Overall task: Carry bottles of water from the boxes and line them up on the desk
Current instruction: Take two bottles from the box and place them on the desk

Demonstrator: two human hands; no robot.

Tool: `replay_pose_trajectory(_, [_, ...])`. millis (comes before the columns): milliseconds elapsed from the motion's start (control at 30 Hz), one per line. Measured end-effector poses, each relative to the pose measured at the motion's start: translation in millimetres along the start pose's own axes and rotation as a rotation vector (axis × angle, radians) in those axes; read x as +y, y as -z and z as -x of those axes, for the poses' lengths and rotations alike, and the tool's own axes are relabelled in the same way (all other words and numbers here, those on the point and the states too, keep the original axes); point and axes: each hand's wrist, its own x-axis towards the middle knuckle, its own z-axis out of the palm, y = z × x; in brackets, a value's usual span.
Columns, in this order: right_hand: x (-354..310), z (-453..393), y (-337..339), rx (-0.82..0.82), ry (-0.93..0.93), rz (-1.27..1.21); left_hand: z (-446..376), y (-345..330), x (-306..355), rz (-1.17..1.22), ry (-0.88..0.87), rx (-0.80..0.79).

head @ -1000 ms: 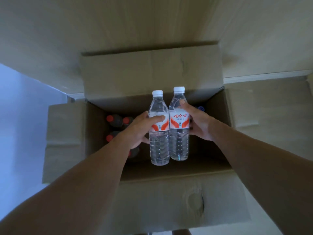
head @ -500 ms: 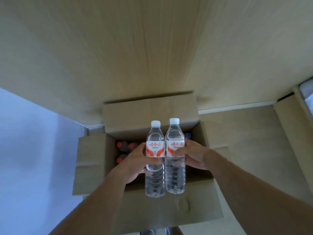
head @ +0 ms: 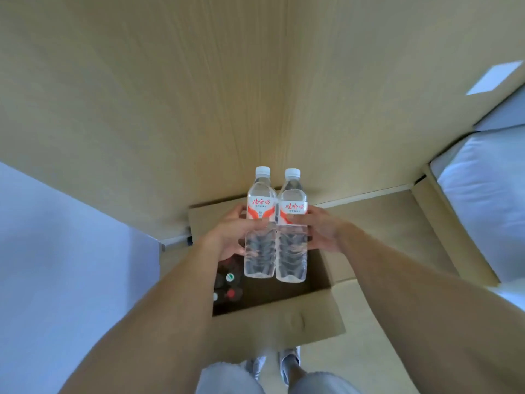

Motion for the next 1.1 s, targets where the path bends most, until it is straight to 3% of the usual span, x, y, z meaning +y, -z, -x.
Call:
replay_pose_trajectory(233, [-26.5, 59.9, -5.2, 0.132, 0.117, -0.074, 26.0, -25.4, 45.3, -0.012, -0.099, -0.094])
replay_pose_trajectory(500, [-3.4, 143.0, 14.4, 0.373, 0.228, -0.308, 51.8, -95.4, 64.2, -0.139, -0.231, -0.292])
replay_pose_trajectory(767, [89.1, 262.5, 54.6, 0.63, 0.375, -0.515, 76.6, -207.0, 30.7, -0.385, -0.199, -0.559])
replay_pose_trajectory(1100, [268.2, 451.7, 53.6, 0.975, 0.45, -0.759, 162.9, -391.7, -81.3, -0.689, -0.109, -0.958])
